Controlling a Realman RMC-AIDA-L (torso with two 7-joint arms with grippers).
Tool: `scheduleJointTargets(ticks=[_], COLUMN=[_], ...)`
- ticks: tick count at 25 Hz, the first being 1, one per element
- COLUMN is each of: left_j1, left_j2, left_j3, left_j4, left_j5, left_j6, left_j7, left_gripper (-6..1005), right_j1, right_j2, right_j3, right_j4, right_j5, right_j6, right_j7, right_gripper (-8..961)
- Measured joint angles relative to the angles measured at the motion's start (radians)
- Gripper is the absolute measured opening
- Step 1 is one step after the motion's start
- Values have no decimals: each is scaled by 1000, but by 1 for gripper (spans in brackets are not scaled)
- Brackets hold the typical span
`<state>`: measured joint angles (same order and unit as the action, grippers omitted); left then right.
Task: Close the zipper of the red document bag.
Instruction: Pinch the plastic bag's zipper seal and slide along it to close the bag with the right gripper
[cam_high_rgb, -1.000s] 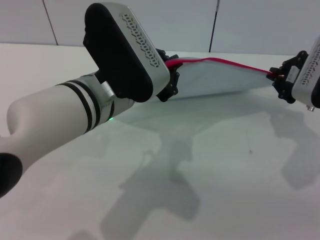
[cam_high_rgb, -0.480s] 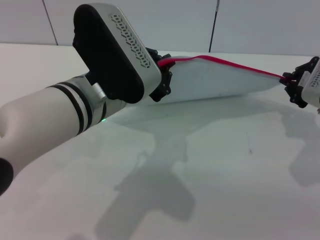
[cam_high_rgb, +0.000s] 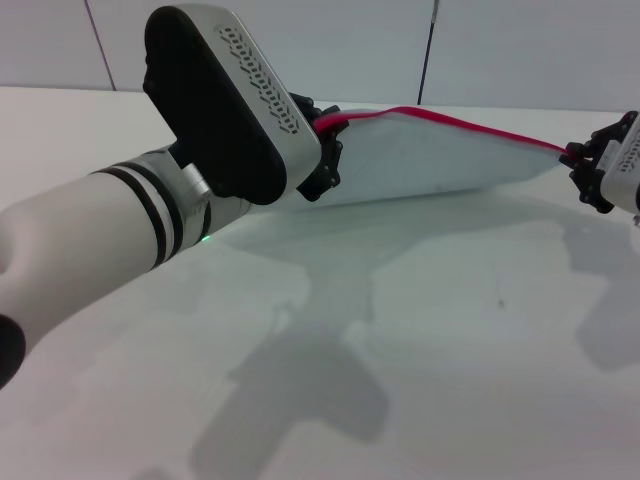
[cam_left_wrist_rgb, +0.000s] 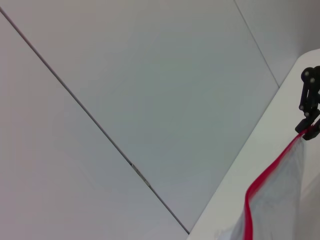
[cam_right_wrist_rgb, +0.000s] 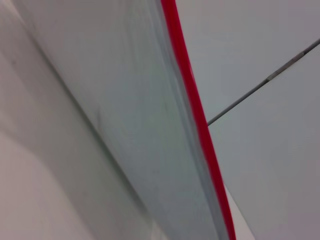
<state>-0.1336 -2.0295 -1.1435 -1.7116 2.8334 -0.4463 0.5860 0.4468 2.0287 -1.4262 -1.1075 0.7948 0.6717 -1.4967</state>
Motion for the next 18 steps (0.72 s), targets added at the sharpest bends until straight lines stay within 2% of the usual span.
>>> scheduleJointTargets(ticks=[11,14,17,18], left_j1=[-8,-8,-10,-12], left_j2=[1,-1,-4,-4], left_j3=[-2,-3,-10,-10], left_j4=[11,13,26,30], left_j5=[0,0,-3,-6], left_j6=[-6,-1,7,10], left_j7=[44,44,42,42], left_gripper=[182,184,393,412], right_j1=[-6,-8,-8,-8], right_j2=[2,3,3,3], right_j3=[2,1,4,4], right_j4=[-2,1,2,2], right_j5=[4,5,5,5], right_j6=[-56,-76,-85,-88], right_j7=[15,19,21,22], right_gripper=[202,274,345,369])
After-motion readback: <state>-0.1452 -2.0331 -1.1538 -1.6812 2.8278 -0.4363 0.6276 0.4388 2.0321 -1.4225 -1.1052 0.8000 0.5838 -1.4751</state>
